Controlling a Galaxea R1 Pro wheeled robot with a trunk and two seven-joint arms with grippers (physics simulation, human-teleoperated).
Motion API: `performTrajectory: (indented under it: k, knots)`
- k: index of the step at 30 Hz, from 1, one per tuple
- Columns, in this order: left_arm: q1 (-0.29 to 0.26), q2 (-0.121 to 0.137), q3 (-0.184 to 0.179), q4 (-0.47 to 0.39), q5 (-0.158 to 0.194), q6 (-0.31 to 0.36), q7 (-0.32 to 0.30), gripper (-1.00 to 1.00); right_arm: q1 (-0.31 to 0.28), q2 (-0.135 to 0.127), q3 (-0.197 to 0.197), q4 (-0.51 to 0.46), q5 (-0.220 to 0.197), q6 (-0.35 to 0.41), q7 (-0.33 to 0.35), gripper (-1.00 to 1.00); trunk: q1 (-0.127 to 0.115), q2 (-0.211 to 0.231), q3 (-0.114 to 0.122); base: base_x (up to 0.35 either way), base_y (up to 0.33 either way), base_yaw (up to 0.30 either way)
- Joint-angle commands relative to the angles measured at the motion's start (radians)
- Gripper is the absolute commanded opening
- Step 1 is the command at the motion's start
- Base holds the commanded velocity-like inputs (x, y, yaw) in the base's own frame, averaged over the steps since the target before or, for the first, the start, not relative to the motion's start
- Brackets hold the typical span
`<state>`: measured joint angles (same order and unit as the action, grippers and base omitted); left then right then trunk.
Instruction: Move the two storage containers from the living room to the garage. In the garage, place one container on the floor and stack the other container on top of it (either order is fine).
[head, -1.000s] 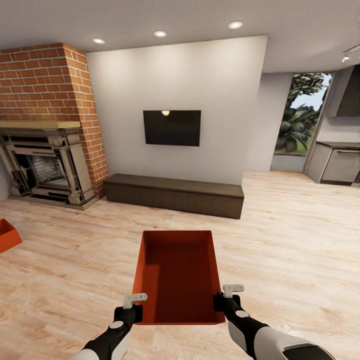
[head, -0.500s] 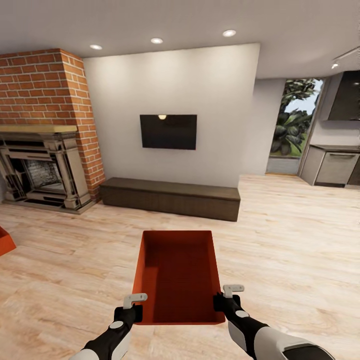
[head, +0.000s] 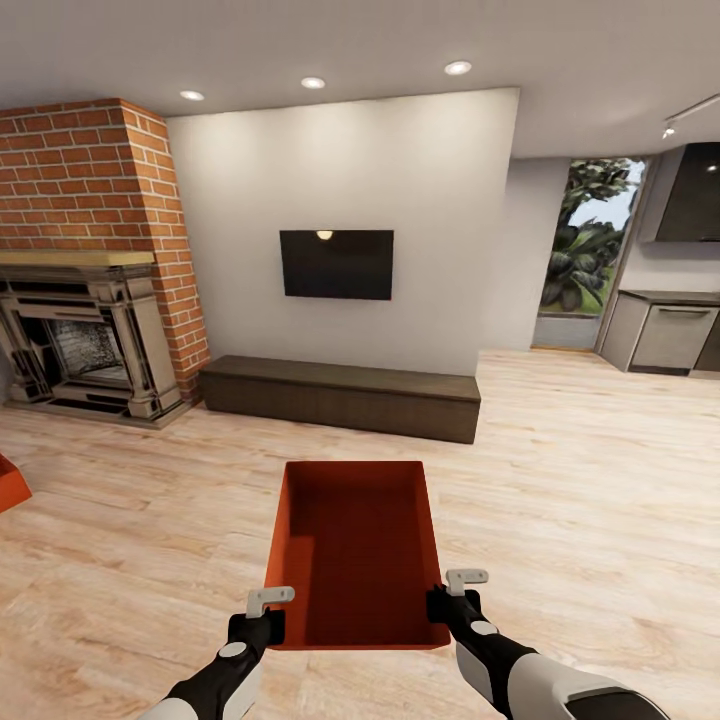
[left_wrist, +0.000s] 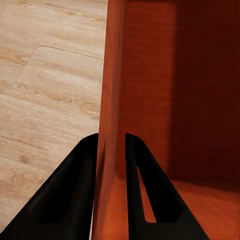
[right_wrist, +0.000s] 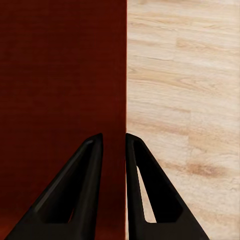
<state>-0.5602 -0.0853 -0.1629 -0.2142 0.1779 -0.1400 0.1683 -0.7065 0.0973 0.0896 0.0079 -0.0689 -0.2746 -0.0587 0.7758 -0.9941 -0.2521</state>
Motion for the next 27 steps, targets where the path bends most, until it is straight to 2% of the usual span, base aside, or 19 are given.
performTrajectory:
  k: [1,13,27]
  knots:
    - [-0.001,-0.001,0.000,-0.001,0.005,-0.003,0.011,-1.00,-0.001,0.002,-0.005,0.001,-0.004,-0.003,0.000,-1.00,0.000,-0.001,-0.001,0.000,0.000,0.000]
    - [-0.001,-0.001,0.000,-0.001,0.005,-0.003,0.011,-1.00,-0.001,0.002,-0.005,0.001,-0.003,-0.003,0.001,-1.00,0.000,-0.001,-0.001,0.000,0.000,0.000]
    - [-0.001,-0.001,0.000,-0.001,0.005,-0.003,0.011,-1.00,-0.001,0.004,-0.005,0.001,-0.005,-0.003,0.000,-1.00,0.000,-0.001,0.020,0.000,0.000,0.000]
